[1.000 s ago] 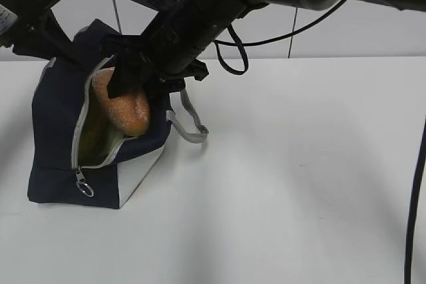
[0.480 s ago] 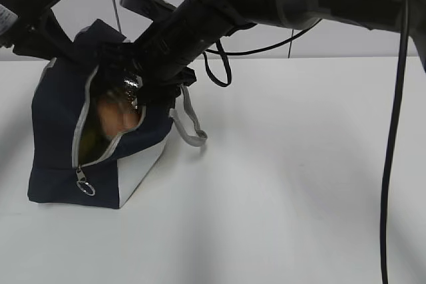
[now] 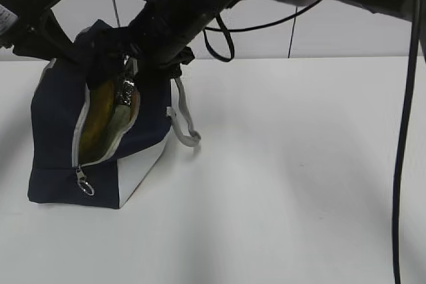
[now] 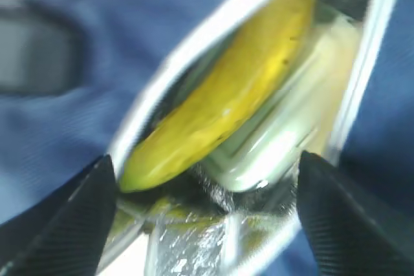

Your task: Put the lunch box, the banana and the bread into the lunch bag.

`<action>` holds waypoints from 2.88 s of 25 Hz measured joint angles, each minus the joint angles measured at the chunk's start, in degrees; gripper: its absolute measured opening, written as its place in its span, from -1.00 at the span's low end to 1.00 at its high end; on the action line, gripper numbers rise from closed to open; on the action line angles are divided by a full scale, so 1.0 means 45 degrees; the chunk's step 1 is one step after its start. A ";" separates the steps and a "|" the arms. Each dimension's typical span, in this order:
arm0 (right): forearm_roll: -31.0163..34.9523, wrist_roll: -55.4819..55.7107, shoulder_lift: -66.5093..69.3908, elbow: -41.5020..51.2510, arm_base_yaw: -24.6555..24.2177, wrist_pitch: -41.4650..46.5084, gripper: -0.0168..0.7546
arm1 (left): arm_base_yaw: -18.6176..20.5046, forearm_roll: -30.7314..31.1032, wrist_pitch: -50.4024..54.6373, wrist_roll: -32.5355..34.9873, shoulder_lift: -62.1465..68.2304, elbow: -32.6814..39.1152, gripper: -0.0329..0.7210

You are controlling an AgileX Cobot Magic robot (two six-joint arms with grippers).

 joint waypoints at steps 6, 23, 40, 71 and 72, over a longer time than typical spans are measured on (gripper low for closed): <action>-0.2931 0.1219 0.0000 -0.2474 -0.0046 0.2692 0.60 | 0.0000 0.0000 0.0026 0.0000 0.0000 0.0000 -0.92; -0.3209 0.3329 0.0000 -0.1560 -0.1059 0.3096 0.12 | 0.0000 0.0000 0.0064 0.0000 0.0000 0.0000 -0.92; -0.1476 0.2141 0.1060 -0.1505 -0.1059 0.3096 -0.96 | 0.0000 0.0023 0.0064 0.0000 0.0000 0.0000 -0.92; -0.3206 0.2181 -0.1591 -0.1046 -0.2979 0.3429 -0.97 | -0.1450 -0.5103 -0.2943 0.2103 0.1211 0.0000 -0.92; -0.3206 0.2181 -0.1591 -0.1046 -0.2979 0.3429 -0.97 | -0.1450 -0.5330 -0.2943 0.2103 0.1304 0.0000 -0.92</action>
